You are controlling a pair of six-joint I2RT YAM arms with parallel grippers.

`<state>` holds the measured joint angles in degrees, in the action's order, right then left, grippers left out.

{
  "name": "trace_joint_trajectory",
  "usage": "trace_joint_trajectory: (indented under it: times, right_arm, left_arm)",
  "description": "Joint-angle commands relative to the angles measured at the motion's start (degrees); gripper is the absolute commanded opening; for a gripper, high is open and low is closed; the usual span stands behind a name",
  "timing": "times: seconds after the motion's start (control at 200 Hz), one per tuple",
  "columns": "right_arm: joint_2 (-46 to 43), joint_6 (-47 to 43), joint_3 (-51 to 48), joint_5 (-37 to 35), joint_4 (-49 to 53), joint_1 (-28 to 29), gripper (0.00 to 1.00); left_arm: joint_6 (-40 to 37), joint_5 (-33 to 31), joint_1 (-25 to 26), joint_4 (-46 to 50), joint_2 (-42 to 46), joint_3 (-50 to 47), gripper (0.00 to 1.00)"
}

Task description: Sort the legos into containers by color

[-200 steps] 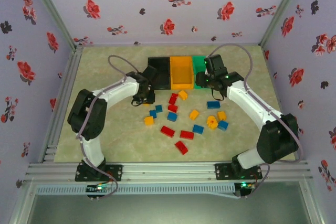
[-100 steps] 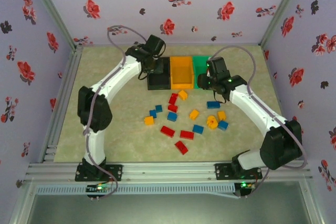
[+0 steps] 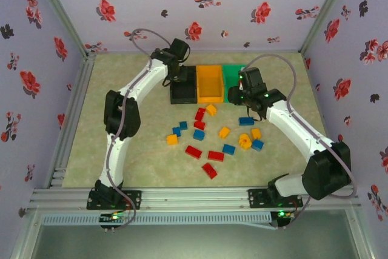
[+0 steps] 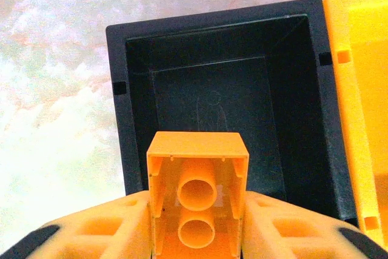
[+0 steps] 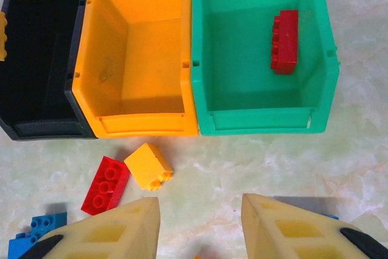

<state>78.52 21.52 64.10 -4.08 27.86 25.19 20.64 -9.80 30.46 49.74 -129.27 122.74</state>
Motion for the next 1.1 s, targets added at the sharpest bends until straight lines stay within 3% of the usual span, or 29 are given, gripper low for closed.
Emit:
trace_joint_trajectory:
  times: [0.0,0.12,0.315,0.515,0.74,0.895,1.095]
  right_arm:
    - [-1.0,1.2,-0.9,0.0,-0.4,0.6,0.41]
    - [-0.3,1.0,-0.8,0.3,-0.6,0.9,0.41]
    - [-0.5,-1.7,-2.2,3.5,-2.1,3.3,0.41]
    - [-1.3,-3.0,-5.8,5.4,-3.8,8.5,0.42]
    - [0.2,-1.2,-10.0,3.3,-5.5,16.3,0.44]
    - [5.9,3.1,-11.5,4.0,-7.2,19.3,0.45]
    - [13.2,9.9,-9.7,2.0,-9.7,21.2,0.55]
  left_arm:
    - [-2.6,1.7,-0.1,-0.7,1.0,0.6,0.52]
    - [-4.0,2.0,-0.2,-2.3,3.1,-1.0,0.58]
    - [-6.1,2.1,-0.2,-3.5,9.8,-4.7,0.59]
    - [-8.2,1.9,-0.2,-11.0,21.9,-19.3,0.61]
    - [-3.5,2.0,0.2,-17.0,37.6,-38.3,0.63]
    - [-0.7,1.2,0.7,-16.8,45.8,-48.7,0.65]
    - [3.1,-1.6,2.5,-17.0,54.0,-58.3,0.66]
